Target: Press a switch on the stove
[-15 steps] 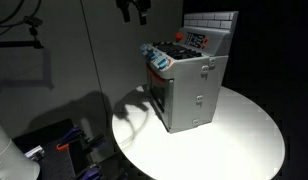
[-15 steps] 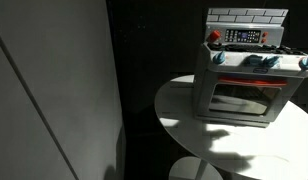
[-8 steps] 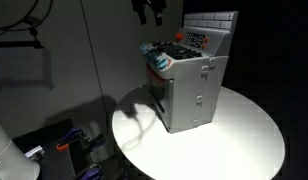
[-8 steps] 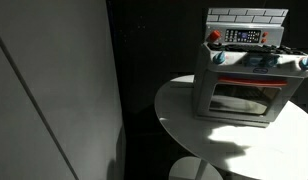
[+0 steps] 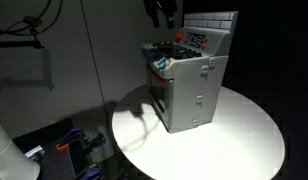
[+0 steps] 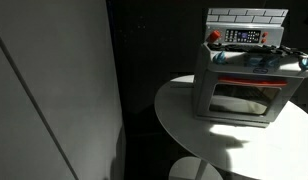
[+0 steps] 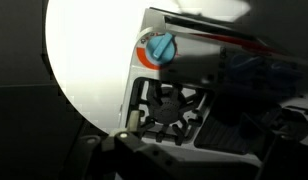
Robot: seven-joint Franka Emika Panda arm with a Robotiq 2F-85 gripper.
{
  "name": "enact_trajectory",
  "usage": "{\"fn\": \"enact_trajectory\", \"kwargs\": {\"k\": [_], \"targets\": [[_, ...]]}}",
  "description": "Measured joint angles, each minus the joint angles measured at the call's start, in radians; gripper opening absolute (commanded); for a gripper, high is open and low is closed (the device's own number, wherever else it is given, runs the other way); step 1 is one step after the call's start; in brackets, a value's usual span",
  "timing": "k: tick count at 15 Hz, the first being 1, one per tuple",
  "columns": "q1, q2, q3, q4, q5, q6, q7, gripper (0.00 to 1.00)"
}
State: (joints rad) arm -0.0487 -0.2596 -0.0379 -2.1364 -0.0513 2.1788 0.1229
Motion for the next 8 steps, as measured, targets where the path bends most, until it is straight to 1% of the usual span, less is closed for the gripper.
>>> {"fn": "enact_trajectory", "kwargs": {"k": [8], "targets": [[-0.002,0.007,0.003,-0.003,-0.001,0.000,0.003,1.00]]}}
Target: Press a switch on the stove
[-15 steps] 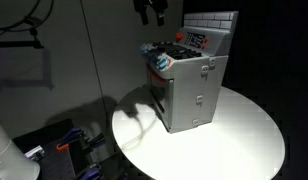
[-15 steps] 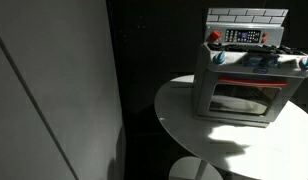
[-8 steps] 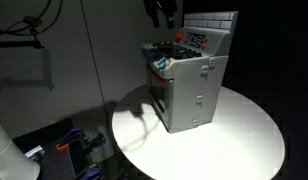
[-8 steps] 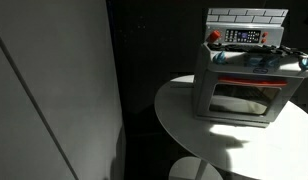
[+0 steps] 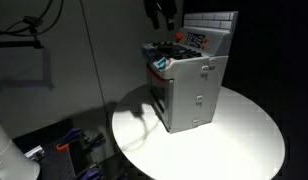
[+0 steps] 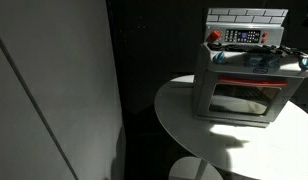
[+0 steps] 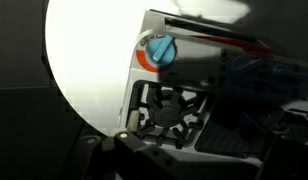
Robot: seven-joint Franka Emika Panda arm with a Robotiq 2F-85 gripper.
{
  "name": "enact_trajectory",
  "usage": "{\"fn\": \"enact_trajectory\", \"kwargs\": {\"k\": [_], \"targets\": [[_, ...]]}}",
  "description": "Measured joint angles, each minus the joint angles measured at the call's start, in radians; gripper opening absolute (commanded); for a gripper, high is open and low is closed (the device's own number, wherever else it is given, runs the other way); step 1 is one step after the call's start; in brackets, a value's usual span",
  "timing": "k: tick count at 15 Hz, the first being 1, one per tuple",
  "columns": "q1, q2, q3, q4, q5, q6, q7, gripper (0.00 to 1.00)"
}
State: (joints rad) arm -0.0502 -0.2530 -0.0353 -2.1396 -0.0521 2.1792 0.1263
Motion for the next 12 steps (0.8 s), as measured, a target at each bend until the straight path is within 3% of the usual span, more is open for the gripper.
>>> {"fn": "enact_trajectory", "kwargs": {"k": [12], "targets": [[-0.010,0.080,0.002,0.092,-0.055,0.078,0.128,1.00]]}}
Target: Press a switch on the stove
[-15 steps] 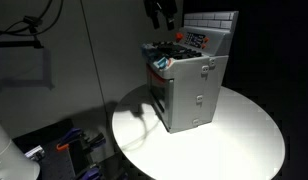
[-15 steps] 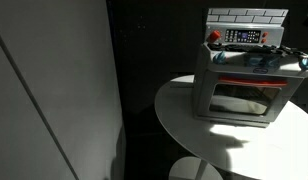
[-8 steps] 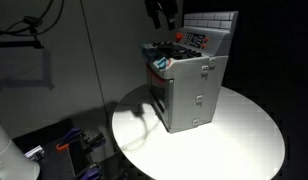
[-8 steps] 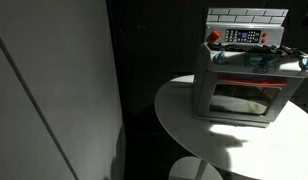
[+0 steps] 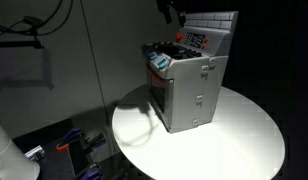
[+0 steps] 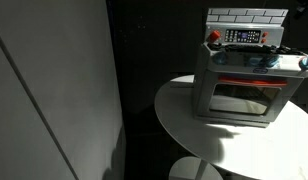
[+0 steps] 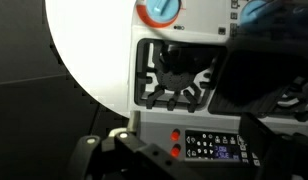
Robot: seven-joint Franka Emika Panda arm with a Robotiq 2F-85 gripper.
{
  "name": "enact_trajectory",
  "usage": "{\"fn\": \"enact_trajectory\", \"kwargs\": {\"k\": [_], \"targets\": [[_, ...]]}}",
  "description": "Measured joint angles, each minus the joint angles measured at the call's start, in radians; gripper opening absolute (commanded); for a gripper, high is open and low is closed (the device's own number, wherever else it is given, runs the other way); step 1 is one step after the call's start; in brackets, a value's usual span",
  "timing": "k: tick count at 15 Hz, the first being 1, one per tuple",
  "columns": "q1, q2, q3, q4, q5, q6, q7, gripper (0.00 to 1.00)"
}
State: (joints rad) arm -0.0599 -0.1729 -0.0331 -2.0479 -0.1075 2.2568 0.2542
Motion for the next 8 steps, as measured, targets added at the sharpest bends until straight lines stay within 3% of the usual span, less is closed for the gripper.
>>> {"fn": "enact_trajectory", "kwargs": {"k": [8], "targets": [[-0.010,0.132,-0.003,0.109,-0.063,0.018,0.131,1.00]]}}
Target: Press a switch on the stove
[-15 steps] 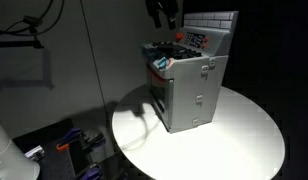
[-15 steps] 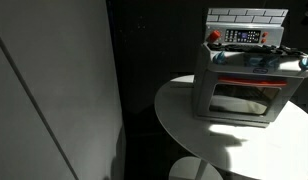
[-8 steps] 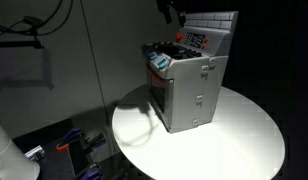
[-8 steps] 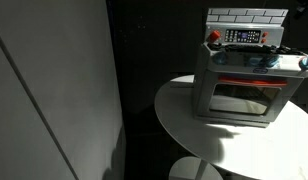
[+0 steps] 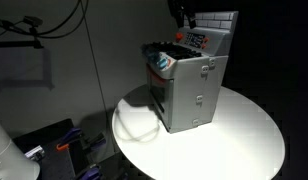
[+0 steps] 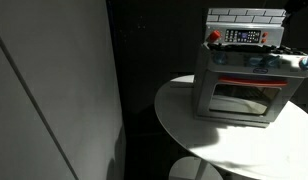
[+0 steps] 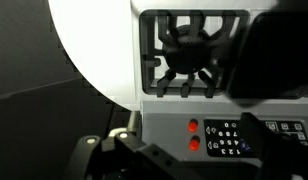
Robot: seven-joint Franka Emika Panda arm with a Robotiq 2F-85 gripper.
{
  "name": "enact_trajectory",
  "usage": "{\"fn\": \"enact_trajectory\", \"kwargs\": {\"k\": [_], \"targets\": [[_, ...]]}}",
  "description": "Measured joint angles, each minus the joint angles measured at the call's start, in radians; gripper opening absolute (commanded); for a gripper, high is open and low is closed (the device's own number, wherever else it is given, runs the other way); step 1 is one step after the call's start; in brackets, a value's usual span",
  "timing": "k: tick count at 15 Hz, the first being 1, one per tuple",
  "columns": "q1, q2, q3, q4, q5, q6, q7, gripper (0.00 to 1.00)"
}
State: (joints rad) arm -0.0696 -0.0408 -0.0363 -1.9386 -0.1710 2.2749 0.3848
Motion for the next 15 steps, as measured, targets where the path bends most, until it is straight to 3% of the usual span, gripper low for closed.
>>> {"fn": "enact_trajectory", "kwargs": {"k": [15], "targets": [[0.001,0.102,-0.031,0.056,-0.038,0.093,0.098,1.00]]}}
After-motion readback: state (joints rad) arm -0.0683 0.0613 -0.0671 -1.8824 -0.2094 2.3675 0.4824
